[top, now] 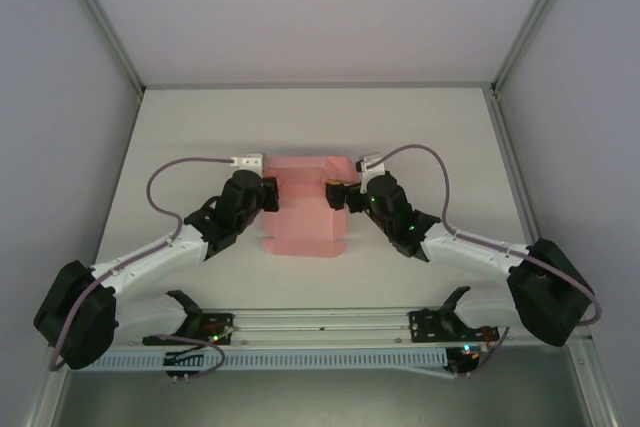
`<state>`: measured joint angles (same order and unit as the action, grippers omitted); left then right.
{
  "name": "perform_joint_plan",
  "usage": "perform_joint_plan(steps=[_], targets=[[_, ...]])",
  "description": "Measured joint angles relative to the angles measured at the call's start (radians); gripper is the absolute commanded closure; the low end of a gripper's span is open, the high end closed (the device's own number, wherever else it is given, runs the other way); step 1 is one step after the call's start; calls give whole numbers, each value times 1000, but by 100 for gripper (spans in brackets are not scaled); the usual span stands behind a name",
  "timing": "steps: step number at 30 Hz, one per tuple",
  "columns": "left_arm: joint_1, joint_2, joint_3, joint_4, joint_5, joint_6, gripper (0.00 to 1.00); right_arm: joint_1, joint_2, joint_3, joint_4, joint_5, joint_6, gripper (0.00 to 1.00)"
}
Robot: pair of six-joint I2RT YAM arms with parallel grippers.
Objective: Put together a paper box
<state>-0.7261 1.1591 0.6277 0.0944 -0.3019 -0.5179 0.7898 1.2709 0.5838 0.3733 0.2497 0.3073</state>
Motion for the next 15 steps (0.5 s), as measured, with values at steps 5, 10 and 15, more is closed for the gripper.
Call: perform_joint_plan(steps=[5,10,15], targets=[[3,0,0,-7,-1,-1,100,3,48,18,23,10,1,0],[12,0,0,-6,-4,-5,100,13,55,31,23,27,0,0],[41,0,0,-10,0,-15,100,16,-23,28,-31,27,0,0]])
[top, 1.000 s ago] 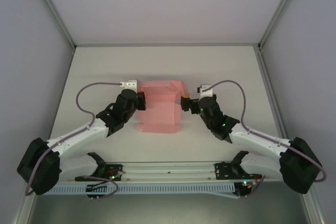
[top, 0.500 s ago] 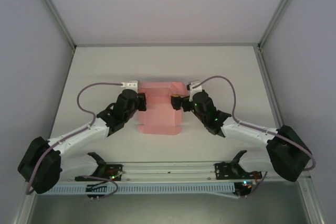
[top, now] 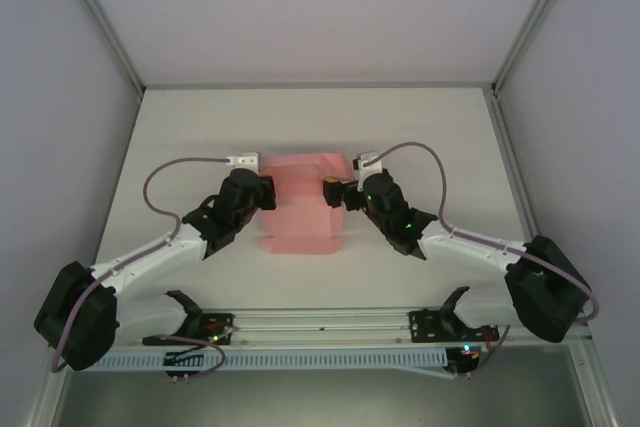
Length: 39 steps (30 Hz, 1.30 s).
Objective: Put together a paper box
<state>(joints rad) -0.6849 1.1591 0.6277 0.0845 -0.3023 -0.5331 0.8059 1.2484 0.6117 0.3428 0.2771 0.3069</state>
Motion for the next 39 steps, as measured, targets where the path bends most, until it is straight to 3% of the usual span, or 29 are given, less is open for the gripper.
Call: perform_joint_plan(steps=[8,13,18,27,33,39], targets=[[81,-49,-16,-30,4,11,100,-20,-302,-26,-185,15,1,0],[96,-111,-26,-51,54,54,100,-180,-395,-20,-289,-43,24,1],[96,-117,-26,-57,117,105,100,-323,-301,24,-319,-260,-9,11],[96,-113,-26,-58,164,140,100,-325,-39,167,-318,-740,-172,25],[96,-95,-26,-58,167,148,100,-280,43,193,-319,-861,-237,32],[97,-84,-26,-55,174,148,100,-199,103,259,-332,-866,-290,38]])
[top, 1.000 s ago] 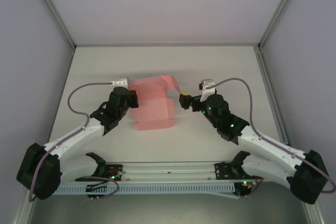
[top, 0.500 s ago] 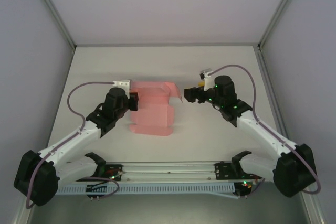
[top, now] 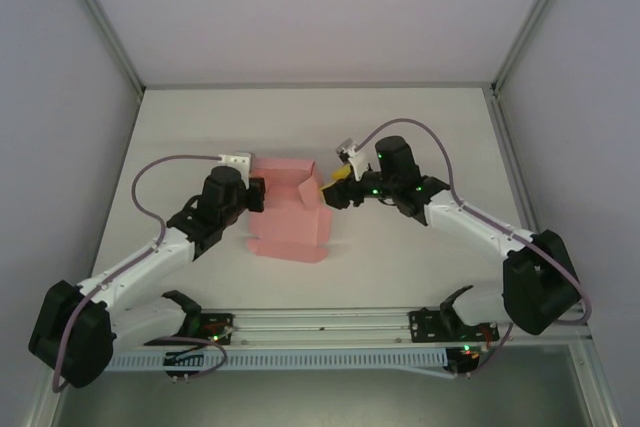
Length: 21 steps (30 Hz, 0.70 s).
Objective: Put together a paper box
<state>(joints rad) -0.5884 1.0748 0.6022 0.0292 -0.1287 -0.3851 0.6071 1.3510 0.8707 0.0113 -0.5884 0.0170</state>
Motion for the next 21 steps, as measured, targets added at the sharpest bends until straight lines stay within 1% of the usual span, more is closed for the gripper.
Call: perform_joint_plan(steps=[3,5,8,11,14,17,21], targets=[[1,4,0,0,-1,0,100,27,29,28,-6,19,-9,42],[8,4,0,-3,-8,0,100,40,55,47,-12,42,-10,46],[14,5,0,-10,-27,0,100,62,74,62,-17,97,-10,46],[16,7,0,-17,-47,-1,100,80,75,69,-27,159,-10,44],[15,15,0,-27,-66,-2,100,86,74,72,-42,198,-6,44],[14,27,0,-35,-74,-5,100,87,70,72,-63,217,-3,44],[14,31,0,-39,-73,-5,100,89,63,72,-76,207,0,47]])
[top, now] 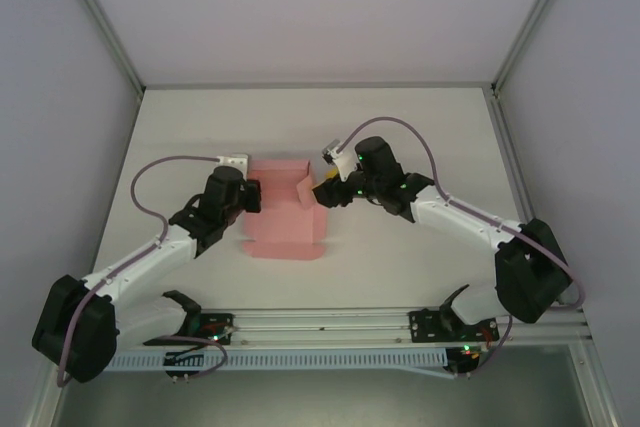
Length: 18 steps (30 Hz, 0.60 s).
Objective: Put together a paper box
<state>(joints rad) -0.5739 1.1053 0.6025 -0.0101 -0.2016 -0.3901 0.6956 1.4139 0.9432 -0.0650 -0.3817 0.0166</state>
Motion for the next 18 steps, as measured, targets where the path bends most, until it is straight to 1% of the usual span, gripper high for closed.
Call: perform_joint_plan(steps=[6,11,12,13,15,18], targets=[[-3,0,0,0,1,0,100,11,0,2,-17,-45,-3,47],[-4,6,1,1,11,0,100,31,19,23,-8,-23,-1,48],[-4,9,1,1,16,-3,100,37,25,25,0,0,3,46],[-4,13,1,2,19,-5,100,45,32,25,15,29,11,48],[-4,22,5,1,21,-17,100,64,49,25,48,106,27,53],[-4,44,13,1,17,-39,100,95,78,24,106,249,61,62]])
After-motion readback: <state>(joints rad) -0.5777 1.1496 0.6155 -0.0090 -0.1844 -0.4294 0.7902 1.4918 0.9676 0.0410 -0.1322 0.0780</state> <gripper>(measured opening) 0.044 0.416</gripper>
